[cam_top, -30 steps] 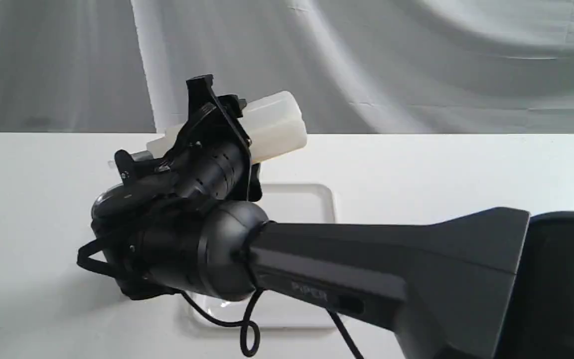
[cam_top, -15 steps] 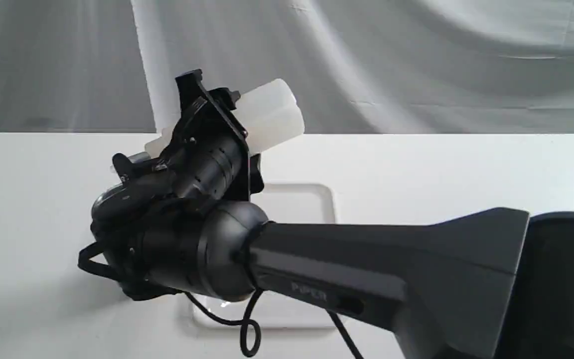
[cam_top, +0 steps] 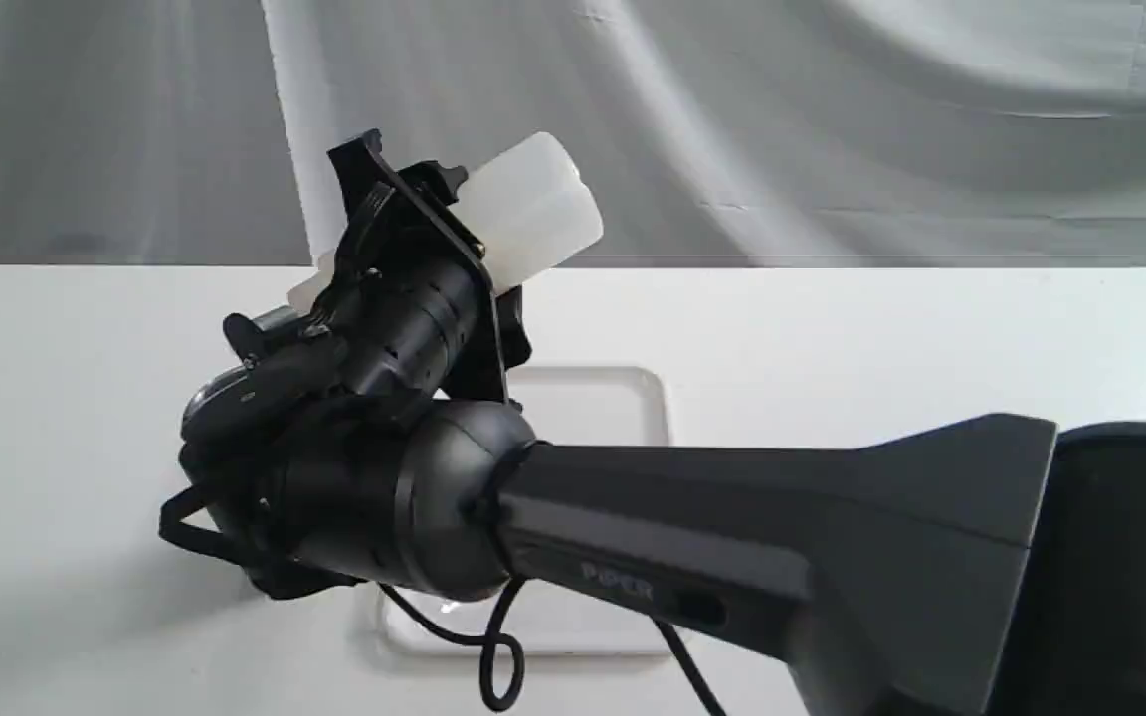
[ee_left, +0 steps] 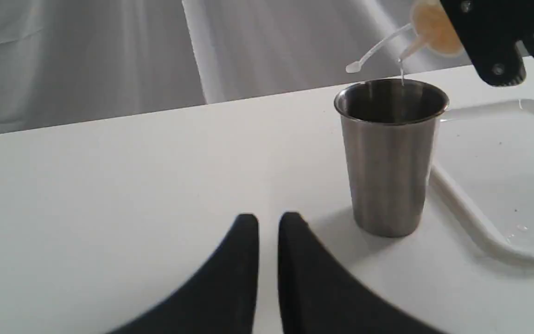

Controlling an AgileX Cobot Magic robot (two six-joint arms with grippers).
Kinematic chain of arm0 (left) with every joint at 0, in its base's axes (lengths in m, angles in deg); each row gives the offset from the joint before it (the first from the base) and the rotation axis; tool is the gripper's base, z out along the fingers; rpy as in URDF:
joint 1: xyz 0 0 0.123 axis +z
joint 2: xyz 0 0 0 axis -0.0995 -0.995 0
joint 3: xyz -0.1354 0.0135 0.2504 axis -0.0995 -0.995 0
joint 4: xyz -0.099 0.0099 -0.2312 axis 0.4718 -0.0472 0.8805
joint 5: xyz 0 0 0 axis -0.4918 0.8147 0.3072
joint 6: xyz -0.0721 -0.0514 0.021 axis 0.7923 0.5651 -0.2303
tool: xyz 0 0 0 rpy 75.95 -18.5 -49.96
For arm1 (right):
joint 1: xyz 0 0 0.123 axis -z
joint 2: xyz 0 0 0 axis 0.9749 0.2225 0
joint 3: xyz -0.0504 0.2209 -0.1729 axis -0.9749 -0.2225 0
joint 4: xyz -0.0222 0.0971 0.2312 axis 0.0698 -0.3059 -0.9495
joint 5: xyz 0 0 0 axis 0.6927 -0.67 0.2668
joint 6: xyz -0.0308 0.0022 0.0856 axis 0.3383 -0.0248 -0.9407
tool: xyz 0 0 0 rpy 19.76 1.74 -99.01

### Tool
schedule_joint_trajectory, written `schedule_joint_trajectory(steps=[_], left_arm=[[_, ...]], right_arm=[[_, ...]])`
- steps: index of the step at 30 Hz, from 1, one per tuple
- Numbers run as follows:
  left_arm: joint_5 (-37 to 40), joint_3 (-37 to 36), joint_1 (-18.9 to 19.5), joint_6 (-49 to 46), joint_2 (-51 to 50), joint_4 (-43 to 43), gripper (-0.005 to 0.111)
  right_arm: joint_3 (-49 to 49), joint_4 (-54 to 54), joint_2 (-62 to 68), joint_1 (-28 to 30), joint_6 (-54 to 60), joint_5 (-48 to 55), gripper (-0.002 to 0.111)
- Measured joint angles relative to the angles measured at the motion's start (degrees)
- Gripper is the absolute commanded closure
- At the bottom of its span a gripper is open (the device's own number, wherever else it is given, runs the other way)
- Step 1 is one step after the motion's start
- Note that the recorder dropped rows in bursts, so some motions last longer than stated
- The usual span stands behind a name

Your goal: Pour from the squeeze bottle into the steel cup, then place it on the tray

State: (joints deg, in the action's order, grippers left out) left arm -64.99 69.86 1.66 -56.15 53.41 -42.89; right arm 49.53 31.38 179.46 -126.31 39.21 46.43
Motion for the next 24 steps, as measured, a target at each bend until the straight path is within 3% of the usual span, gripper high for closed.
schedule_joint_trajectory(steps=[24], left_arm=[[0.0,0.0,0.0,0.0,0.0,0.0,0.098]], right_arm=[[0.0,4.0,0.1,0.0,2.8,0.0,0.067]])
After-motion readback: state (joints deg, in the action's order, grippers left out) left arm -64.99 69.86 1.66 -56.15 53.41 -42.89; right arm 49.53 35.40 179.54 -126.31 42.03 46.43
